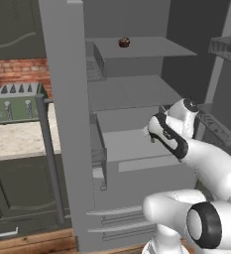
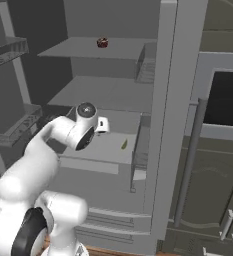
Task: Fully open the fridge drawer.
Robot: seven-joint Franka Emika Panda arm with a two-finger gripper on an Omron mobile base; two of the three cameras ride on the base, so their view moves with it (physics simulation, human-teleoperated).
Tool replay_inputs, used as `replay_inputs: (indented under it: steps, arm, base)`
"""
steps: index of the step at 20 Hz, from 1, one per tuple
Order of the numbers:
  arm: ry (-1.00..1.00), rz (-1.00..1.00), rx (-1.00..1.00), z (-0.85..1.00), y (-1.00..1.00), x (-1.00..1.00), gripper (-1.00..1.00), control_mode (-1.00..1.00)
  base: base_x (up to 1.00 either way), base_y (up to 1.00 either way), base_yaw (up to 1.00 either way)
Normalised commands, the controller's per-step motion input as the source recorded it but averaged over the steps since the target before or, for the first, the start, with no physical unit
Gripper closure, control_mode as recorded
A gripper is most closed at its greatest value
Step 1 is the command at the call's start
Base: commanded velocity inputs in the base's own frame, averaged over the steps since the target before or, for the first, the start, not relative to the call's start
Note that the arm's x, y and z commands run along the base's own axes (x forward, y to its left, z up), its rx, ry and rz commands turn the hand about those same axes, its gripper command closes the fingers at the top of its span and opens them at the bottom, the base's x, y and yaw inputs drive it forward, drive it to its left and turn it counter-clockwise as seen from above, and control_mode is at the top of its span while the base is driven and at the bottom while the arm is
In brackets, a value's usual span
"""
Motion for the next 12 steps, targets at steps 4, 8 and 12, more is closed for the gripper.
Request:
replay_inputs:
  steps: [4,8,12]
  arm:
    - [-0.20,0.05,0.00,0.87,0.08,-0.67,-1.00,-1.00]
    - [-0.22,0.06,0.00,0.68,0.14,-0.59,-1.00,-1.00]
    - [-0.21,0.04,0.00,0.60,0.04,-0.53,-1.00,-1.00]
  base:
    - [0.00,0.00,0.00]
    - [0.00,0.00,0.00]
    - [0.00,0.00,0.00]
